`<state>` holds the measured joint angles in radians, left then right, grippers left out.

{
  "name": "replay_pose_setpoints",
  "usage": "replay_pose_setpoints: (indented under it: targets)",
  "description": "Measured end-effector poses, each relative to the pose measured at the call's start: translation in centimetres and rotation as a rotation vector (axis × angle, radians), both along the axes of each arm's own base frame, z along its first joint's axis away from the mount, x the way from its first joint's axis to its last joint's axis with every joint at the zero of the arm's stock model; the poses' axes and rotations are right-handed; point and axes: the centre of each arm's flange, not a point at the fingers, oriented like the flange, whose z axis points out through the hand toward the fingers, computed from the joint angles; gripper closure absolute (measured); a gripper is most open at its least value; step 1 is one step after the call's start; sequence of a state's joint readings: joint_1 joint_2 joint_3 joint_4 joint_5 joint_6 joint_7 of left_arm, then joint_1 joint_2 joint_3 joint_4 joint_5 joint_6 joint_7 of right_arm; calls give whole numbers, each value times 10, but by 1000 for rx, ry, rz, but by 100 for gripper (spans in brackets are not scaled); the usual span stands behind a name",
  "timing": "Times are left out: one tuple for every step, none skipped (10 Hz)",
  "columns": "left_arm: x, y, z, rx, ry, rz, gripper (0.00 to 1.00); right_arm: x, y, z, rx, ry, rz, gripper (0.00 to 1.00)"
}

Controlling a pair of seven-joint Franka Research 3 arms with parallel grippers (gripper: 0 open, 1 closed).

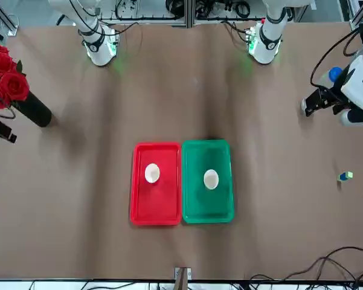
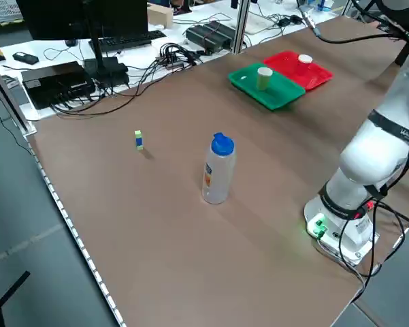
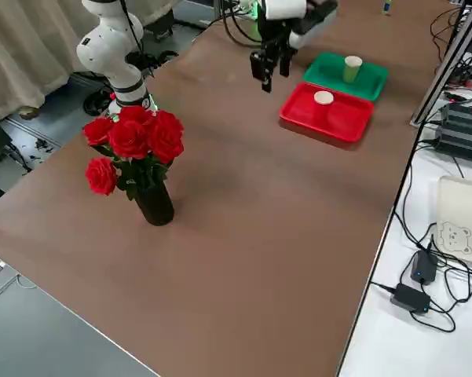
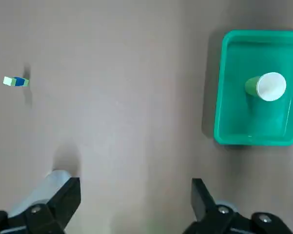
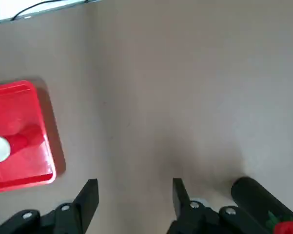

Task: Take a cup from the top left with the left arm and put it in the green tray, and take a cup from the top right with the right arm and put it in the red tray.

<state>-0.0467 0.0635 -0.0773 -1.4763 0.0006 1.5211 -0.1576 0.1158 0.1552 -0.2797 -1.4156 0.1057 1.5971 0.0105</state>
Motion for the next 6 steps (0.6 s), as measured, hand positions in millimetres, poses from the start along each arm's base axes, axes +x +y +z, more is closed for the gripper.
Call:
replay_pose_setpoints:
  targets:
    - [0,0,2,0,-3,0,0,-6,6,7,6,-9,13,30]
    - [0,0,2,0,-5,1,0,-11,12,12,10,-16,23,31]
    - [0,1,2,0,-5,1,0,-16,17,16,7,-21,35,31]
    - [0,0,2,0,-5,0,0,-18,23,19,-22,-20,52,31]
    - [0,0,2,-1,-5,0,0,-20,31,21,-64,-16,69,31]
    - [0,0,2,-1,-5,-2,0,-20,41,22,-85,-14,77,31]
